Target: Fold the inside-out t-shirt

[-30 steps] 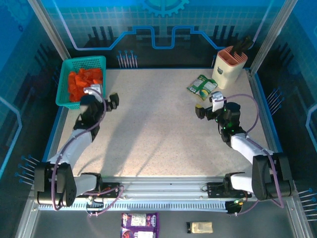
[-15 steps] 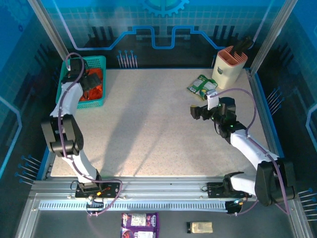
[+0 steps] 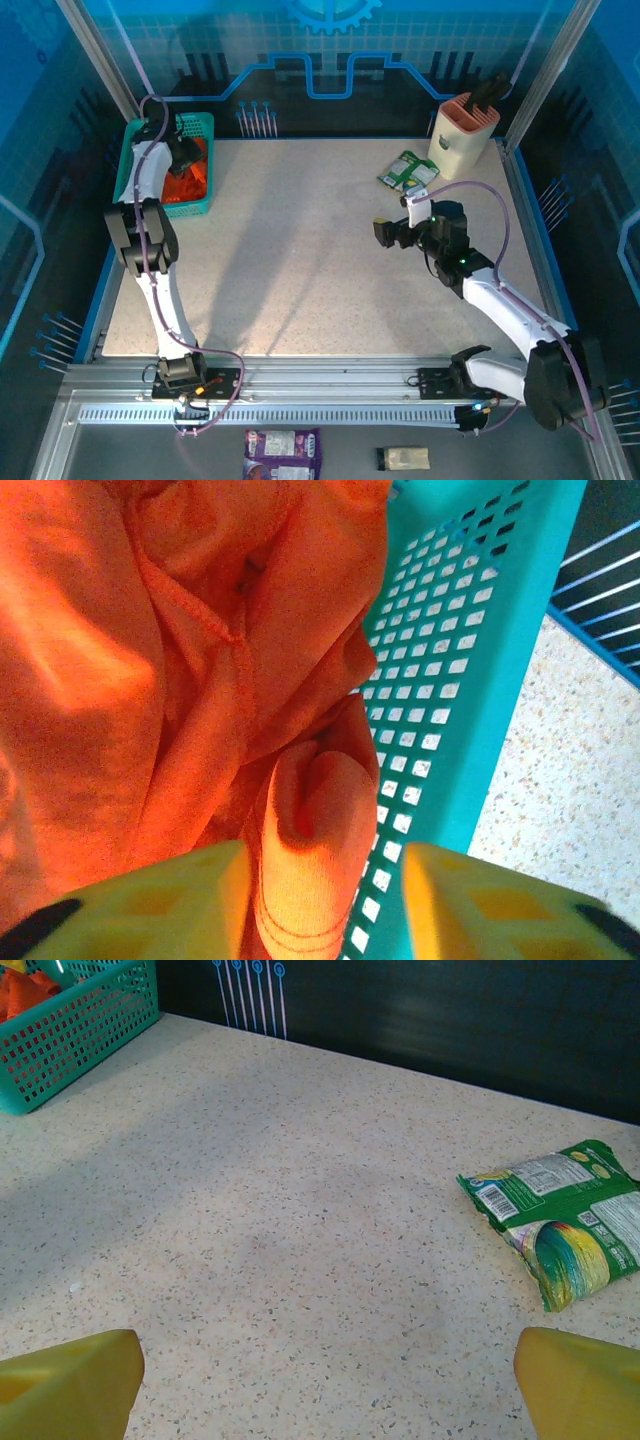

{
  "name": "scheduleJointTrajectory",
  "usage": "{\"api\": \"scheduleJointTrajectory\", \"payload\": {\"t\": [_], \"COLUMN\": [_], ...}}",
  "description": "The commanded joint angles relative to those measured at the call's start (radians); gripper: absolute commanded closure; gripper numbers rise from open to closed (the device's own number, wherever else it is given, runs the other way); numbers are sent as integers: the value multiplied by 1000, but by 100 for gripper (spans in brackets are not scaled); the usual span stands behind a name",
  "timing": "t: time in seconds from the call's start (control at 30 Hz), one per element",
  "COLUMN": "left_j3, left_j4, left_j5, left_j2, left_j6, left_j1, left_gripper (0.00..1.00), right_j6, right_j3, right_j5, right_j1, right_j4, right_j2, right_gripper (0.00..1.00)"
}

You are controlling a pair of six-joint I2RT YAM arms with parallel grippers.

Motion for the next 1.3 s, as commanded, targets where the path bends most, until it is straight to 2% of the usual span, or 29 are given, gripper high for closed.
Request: {"api": "scheduleJointTrajectory", "payload": {"t": [0.0,0.13,0.3,0.37,0.5,0.73,0.87,1.03,1.13,1.27], "left_j3": [78,103,111,110,136,304,394,436,468,479], "left_j4": [-97,-122,-129,-122,-118,-166,-146,-38,10,61], "left_j5": [19,18,26,21,12,29,93,247,312,338], "left_j2": [38,56,49,26,-43,-159,-237,-355,-416,-496], "left_j6": [-8,-10,-1,5,20,44,39,1,-24,5], "left_j1": [6,6,6,6,6,7,5,-4,-34,-148], "left_gripper": [60,71,96,100,100,100,100,100,100,100], "right_j6": [-13,-21,-27,-29,-32,-3,-2,12,37,77], "right_j3": [3,4,7,12,23,36,55,84,103,134], "right_j5": [47,64,80,84,94,124,139,165,187,238], "right_j1": [25,37,52,60,68,82,87,90,94,94], "right_j4": [-27,-33,-37,-41,-57,-90,-129,-169,-199,-246], "right_j2": [-38,-56,-67,-69,-76,-91,-96,-117,-132,-156], "right_gripper": [4,4,4,4,4,4,4,5,5,5]}}
